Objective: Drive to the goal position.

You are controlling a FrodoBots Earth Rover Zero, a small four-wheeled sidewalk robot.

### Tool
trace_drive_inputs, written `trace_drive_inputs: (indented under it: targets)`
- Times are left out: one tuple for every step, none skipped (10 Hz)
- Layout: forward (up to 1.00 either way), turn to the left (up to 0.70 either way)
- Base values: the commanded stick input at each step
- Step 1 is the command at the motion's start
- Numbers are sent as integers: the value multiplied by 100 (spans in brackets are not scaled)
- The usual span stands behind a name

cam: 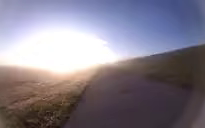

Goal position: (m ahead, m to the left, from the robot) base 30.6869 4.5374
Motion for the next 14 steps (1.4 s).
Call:
trace_drive_inputs:
  targets:
    - [100,0]
    - [100,0]
    - [100,0]
    - [100,0]
    - [100,0]
    - [100,0]
    - [100,-12]
    - [100,-30]
    - [100,-32]
    - [100,-15]
    - [100,0]
    - [100,0]
    - [100,0]
    - [100,0]
